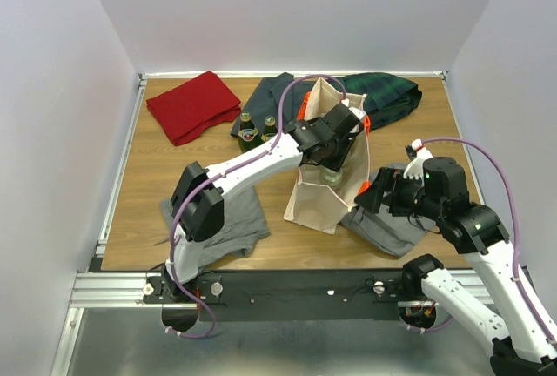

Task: Take the beverage out of the canvas bag
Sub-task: Take out the drink from the canvas bag, then place the drink at the center of the board.

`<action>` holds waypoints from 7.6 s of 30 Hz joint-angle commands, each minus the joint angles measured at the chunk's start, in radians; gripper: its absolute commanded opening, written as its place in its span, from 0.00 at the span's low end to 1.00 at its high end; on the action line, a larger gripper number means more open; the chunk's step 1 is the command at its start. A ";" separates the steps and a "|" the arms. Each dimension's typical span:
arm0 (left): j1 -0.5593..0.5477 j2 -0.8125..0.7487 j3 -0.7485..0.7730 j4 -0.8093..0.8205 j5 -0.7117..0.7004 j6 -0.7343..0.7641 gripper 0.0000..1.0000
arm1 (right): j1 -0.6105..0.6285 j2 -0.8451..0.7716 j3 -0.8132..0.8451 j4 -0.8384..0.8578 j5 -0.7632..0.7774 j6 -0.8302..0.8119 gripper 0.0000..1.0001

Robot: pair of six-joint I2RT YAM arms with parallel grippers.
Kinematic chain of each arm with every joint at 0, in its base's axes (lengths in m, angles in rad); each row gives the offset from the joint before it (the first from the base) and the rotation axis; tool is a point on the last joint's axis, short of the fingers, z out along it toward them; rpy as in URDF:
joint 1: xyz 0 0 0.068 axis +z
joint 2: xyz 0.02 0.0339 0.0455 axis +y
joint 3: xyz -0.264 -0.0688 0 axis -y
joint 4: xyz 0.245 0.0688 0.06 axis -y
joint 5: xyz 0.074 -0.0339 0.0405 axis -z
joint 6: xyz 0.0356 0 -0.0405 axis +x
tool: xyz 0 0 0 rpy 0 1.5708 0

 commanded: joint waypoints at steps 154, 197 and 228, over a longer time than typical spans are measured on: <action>0.015 -0.220 0.559 -0.377 -0.085 0.229 0.00 | 0.004 0.003 -0.019 -0.020 0.050 0.014 1.00; 0.078 -0.553 0.147 -0.110 -0.461 0.186 0.00 | 0.003 0.023 -0.019 -0.019 0.041 0.008 1.00; 0.187 -0.668 -0.521 0.423 -0.171 0.085 0.00 | 0.004 0.050 -0.020 -0.022 0.047 0.012 1.00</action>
